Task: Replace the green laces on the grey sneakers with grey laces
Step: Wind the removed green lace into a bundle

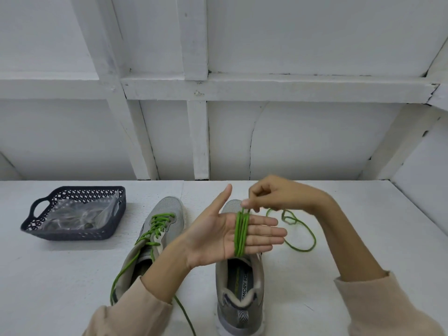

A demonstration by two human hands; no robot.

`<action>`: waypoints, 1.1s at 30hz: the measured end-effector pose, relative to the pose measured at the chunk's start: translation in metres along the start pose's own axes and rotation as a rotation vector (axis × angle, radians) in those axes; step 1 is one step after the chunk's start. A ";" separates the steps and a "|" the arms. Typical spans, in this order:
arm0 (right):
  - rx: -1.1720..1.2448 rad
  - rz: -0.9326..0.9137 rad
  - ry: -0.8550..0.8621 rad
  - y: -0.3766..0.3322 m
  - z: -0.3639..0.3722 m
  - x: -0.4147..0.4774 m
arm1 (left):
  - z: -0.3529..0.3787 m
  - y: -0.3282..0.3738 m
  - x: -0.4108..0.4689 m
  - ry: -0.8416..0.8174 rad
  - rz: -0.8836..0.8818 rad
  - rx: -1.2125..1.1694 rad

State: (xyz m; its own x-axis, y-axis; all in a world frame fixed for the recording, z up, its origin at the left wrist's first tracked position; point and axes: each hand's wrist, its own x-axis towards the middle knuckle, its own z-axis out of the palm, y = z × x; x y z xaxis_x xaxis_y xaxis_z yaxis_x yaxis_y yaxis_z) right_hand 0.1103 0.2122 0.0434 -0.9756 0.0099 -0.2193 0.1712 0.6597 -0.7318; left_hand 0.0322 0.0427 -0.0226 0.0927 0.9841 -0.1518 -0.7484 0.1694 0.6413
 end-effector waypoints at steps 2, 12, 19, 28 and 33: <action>0.015 -0.024 0.051 -0.012 -0.007 -0.006 | -0.004 -0.001 0.001 0.011 -0.010 -0.031; 0.109 -0.145 -0.232 0.007 0.051 -0.027 | -0.012 0.013 -0.001 0.058 0.122 -0.032; 0.109 0.016 -0.315 0.021 0.051 -0.012 | 0.001 0.020 -0.006 -0.019 0.198 -0.018; 0.001 0.028 0.011 0.008 0.017 0.013 | 0.003 0.006 -0.005 -0.042 0.025 0.080; -0.148 -0.024 0.191 -0.015 0.003 -0.003 | -0.009 0.002 -0.002 0.030 0.026 -0.045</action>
State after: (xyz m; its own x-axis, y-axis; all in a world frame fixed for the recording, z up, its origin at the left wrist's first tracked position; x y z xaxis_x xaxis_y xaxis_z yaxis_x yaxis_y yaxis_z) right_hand 0.1111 0.2001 0.0535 -0.9898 0.1258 -0.0670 0.1398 0.7642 -0.6297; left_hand 0.0248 0.0402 -0.0274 0.0541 0.9859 -0.1584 -0.7789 0.1409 0.6111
